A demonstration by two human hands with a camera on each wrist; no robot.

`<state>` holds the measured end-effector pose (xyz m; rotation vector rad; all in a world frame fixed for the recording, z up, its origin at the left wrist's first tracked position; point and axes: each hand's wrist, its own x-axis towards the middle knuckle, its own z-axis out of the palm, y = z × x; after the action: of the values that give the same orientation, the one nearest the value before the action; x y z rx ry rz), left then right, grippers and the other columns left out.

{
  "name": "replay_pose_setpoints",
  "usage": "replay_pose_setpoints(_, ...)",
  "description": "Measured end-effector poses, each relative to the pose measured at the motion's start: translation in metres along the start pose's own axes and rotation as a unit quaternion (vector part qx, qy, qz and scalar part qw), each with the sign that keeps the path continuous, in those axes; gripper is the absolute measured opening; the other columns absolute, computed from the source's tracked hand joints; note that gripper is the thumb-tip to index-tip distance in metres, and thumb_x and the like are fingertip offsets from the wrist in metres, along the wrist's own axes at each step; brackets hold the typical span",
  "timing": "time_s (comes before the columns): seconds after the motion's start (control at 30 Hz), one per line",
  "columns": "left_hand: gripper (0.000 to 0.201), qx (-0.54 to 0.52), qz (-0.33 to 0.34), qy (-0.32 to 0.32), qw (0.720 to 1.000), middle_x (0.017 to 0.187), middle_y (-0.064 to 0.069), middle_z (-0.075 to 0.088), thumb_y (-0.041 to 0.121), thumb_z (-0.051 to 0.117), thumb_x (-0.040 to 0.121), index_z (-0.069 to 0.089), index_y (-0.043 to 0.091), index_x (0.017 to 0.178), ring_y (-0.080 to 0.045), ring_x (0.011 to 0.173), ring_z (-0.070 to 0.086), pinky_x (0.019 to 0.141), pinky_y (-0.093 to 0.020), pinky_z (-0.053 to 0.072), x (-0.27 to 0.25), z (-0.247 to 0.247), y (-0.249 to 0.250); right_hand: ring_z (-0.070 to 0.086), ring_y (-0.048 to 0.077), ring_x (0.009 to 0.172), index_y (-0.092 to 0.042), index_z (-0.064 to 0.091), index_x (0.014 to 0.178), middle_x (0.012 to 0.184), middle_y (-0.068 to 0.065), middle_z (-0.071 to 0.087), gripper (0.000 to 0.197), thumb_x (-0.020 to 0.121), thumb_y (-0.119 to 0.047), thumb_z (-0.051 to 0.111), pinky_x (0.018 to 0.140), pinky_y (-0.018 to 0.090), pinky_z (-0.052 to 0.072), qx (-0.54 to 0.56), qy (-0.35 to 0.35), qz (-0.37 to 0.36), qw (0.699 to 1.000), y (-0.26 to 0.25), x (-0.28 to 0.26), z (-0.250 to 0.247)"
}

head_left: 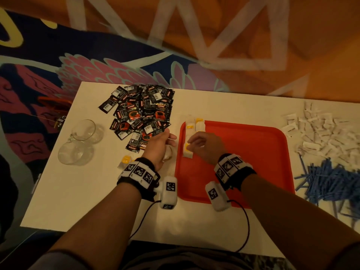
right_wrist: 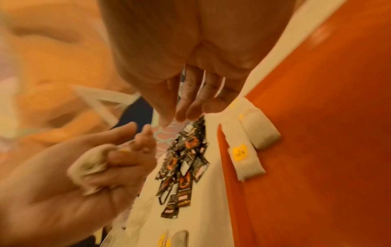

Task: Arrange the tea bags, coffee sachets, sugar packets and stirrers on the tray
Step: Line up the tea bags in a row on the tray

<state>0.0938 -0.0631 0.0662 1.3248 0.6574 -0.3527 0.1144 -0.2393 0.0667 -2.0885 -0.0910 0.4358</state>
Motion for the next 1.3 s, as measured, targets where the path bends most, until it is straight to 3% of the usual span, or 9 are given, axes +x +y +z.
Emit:
replay_pose_setpoints(0.13, 0.046, -0.061, -0.009, -0.038, 0.997, 0.062, -0.005, 0.058, 0.040, 0.037, 0.107, 0.060, 0.008, 0.084, -0.010, 0.031, 0.040, 0.034, -0.017, 0.029, -0.014, 0.023, 0.019, 0.058, 0.004, 0.083, -0.022, 0.069, 0.104, 0.094, -0.007, 0.066, 0.035, 0.073, -0.023, 0.084, 0.074, 0.014, 0.045, -0.079, -0.081, -0.181, 0.977, -0.026, -0.015, -0.020)
replay_pose_setpoints(0.3, 0.056, -0.120, -0.033, -0.064, 0.990, 0.063, -0.005, 0.058, 0.058, 0.039, 0.100, 0.064, 0.012, 0.081, -0.017, 0.050, 0.051, 0.041, -0.022, 0.039, -0.023, 0.049, 0.032, 0.055, 0.012, 0.098, -0.020, 0.069, 0.111, 0.120, -0.001, 0.061, 0.038, 0.075, -0.024, 0.081, 0.086, 0.021, 0.039, -0.152, -0.042, -0.224, 0.962, -0.039, -0.025, -0.032)
replay_pose_setpoints(0.57, 0.067, -0.113, -0.016, -0.082, 0.990, 0.088, -0.017, 0.061, 0.068, 0.030, 0.097, 0.065, 0.011, 0.085, -0.024, 0.072, 0.060, 0.052, -0.026, 0.043, -0.024, 0.075, 0.039, 0.057, 0.000, 0.074, -0.022, 0.072, 0.085, 0.087, -0.006, 0.065, 0.019, 0.081, -0.005, 0.066, 0.068, 0.011, 0.041, -0.001, 0.065, -0.117, 0.991, -0.037, -0.029, -0.045)
replay_pose_setpoints(0.7, 0.055, -0.115, -0.005, -0.074, 0.991, 0.063, -0.004, 0.054, 0.061, 0.035, 0.101, 0.058, 0.013, 0.087, -0.013, 0.044, 0.041, 0.036, -0.018, 0.025, -0.031, 0.080, 0.037, 0.059, 0.007, 0.065, -0.017, 0.062, 0.082, 0.072, -0.005, 0.064, 0.013, 0.086, -0.007, 0.069, 0.062, 0.018, 0.047, 0.151, 0.079, -0.033, 0.985, -0.040, -0.025, -0.056)
replay_pose_setpoints(0.8, 0.048, -0.057, 0.059, -0.050, 0.995, 0.073, -0.004, 0.058, 0.054, 0.045, 0.100, 0.063, 0.010, 0.095, -0.010, 0.040, 0.031, 0.037, -0.019, 0.020, -0.030, 0.074, 0.033, 0.059, 0.013, 0.060, -0.010, 0.059, 0.082, 0.067, 0.001, 0.062, 0.012, 0.091, -0.007, 0.065, 0.053, 0.025, 0.046, 0.222, 0.069, 0.004, 0.973, -0.040, -0.022, -0.064)
replay_pose_setpoints(0.97, 0.010, 0.092, 0.225, -0.032, 0.969, 0.098, 0.001, 0.067, 0.027, 0.069, 0.092, 0.072, 0.026, 0.102, -0.001, 0.057, 0.046, 0.055, -0.017, 0.038, -0.034, 0.070, 0.037, 0.062, 0.013, 0.065, -0.010, 0.062, 0.087, 0.075, 0.004, 0.066, 0.006, 0.089, -0.009, 0.067, 0.054, 0.025, 0.048, 0.221, 0.070, 0.004, 0.973, -0.039, -0.020, -0.071)
replay_pose_setpoints(1.1, 0.018, 0.129, 0.290, 0.017, 0.948, 0.104, -0.003, 0.074, 0.020, 0.075, 0.088, 0.075, 0.008, 0.101, -0.012, 0.091, 0.067, 0.079, -0.021, 0.051, -0.031, 0.073, 0.047, 0.063, 0.012, 0.073, -0.020, 0.064, 0.084, 0.087, 0.002, 0.069, 0.023, 0.081, 0.003, 0.067, 0.064, 0.023, 0.048, 0.149, 0.067, -0.035, 0.986, -0.034, -0.021, -0.069)
replay_pose_setpoints(1.2, 0.016, 0.147, 0.305, 0.015, 0.941, 0.100, -0.003, 0.074, 0.018, 0.074, 0.089, 0.076, 0.007, 0.100, -0.009, 0.093, 0.067, 0.078, -0.015, 0.049, -0.031, 0.072, 0.049, 0.062, 0.010, 0.095, -0.026, 0.060, 0.094, 0.109, -0.006, 0.065, 0.038, 0.076, 0.007, 0.058, 0.063, 0.014, 0.045, 0.053, 0.076, -0.033, 0.995, -0.030, -0.023, -0.074)
replay_pose_setpoints(1.3, 0.010, 0.158, 0.321, 0.004, 0.934, 0.094, -0.003, 0.075, 0.016, 0.074, 0.088, 0.077, 0.009, 0.096, -0.006, 0.086, 0.066, 0.075, -0.012, 0.048, -0.034, 0.071, 0.049, 0.055, 0.013, 0.113, -0.031, 0.057, 0.109, 0.128, -0.007, 0.056, 0.047, 0.076, 0.001, 0.065, 0.076, 0.021, 0.050, 0.157, 0.031, -0.049, 0.986, -0.031, -0.025, -0.078)
